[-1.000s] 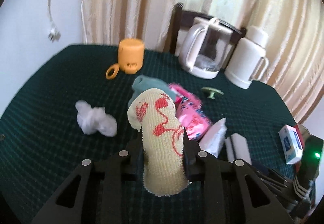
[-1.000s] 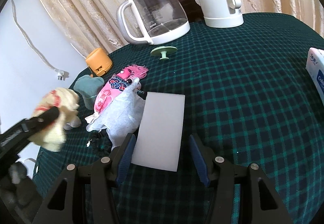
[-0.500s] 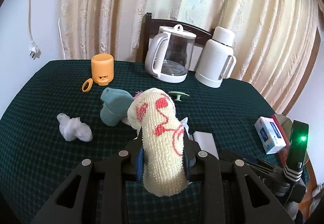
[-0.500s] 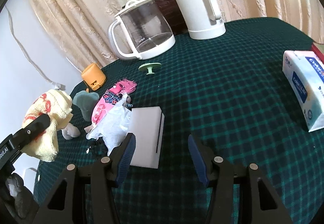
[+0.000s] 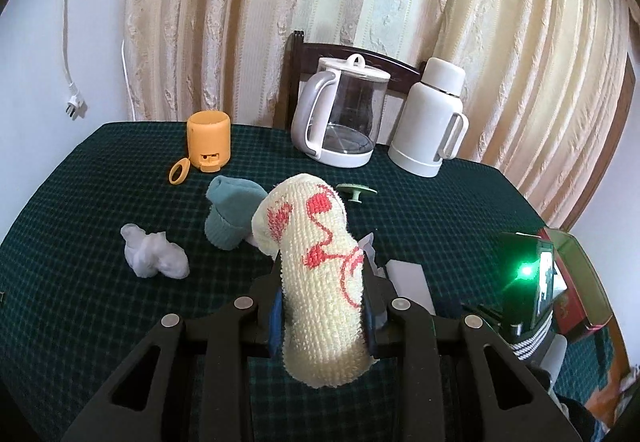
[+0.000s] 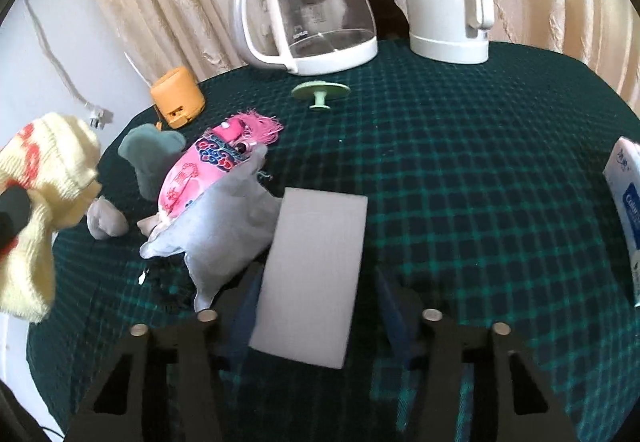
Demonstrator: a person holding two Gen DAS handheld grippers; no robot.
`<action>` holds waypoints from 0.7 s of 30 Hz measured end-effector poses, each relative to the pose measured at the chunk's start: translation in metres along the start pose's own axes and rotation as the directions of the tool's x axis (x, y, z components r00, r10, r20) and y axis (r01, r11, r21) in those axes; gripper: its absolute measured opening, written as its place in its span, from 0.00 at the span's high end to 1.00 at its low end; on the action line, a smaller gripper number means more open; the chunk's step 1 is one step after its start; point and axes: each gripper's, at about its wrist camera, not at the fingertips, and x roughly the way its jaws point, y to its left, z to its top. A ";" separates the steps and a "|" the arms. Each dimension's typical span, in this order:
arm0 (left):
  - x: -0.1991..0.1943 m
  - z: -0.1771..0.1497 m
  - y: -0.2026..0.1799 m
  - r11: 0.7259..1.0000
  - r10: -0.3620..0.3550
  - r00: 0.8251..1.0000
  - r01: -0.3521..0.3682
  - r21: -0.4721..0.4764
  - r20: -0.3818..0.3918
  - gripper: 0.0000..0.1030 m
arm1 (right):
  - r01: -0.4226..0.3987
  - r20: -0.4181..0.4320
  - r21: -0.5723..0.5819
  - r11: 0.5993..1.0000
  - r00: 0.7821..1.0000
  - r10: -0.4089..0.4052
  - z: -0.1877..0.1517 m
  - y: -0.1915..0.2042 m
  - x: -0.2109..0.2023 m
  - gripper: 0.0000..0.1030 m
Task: Organize soft objects
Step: 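Carry the sponge and sock with both tools to the red-rimmed box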
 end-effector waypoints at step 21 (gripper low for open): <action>-0.005 -0.011 -0.025 0.997 -0.066 0.998 0.066 0.038 -0.015 0.70 | -0.013 0.154 0.207 0.978 0.988 -0.020 -0.025 -0.073 -0.091 0.54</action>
